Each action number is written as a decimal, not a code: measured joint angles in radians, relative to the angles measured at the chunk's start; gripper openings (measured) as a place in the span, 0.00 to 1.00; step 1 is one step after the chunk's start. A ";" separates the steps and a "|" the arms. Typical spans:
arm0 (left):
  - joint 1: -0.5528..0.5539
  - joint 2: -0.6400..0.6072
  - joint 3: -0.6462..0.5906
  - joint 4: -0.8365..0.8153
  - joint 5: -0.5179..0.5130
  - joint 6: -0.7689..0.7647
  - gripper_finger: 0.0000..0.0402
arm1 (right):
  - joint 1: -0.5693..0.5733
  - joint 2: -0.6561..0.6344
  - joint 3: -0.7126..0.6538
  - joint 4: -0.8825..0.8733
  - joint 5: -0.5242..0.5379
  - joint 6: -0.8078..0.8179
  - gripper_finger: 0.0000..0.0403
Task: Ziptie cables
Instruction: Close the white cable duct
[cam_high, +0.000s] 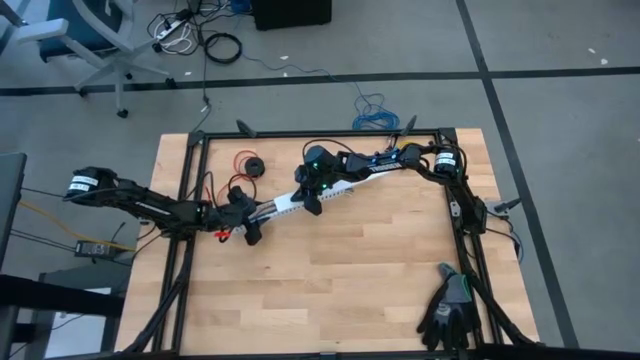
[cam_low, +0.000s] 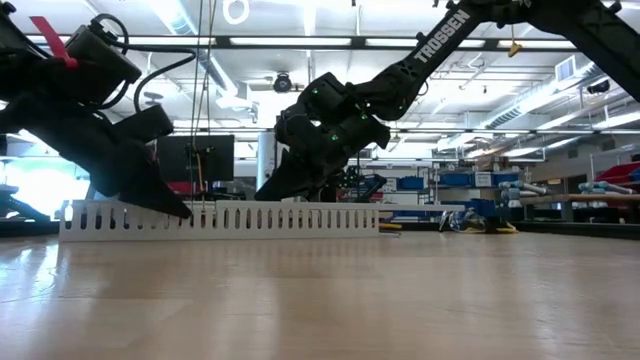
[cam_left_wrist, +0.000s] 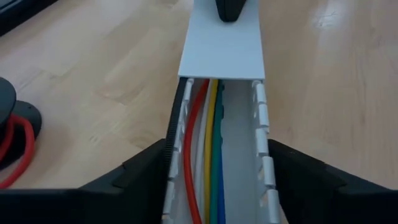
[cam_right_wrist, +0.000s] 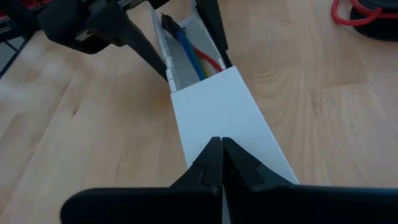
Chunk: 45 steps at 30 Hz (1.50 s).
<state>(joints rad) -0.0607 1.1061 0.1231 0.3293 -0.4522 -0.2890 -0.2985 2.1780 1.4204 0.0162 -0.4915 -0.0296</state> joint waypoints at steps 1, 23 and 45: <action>0.002 0.000 0.000 0.002 0.000 0.006 0.65 | 0.000 0.000 0.000 0.000 -0.002 0.000 0.00; 0.057 0.002 0.000 0.067 0.006 0.082 0.51 | -0.039 -0.141 -0.005 -0.253 0.090 -0.137 0.00; 0.140 0.292 0.052 0.361 0.123 0.133 0.51 | -0.003 -0.048 -0.002 -0.067 0.096 -0.097 0.00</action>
<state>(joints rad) 0.0788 1.3983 0.1749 0.6907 -0.3290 -0.1558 -0.3012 2.1302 1.4182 -0.0504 -0.3955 -0.1265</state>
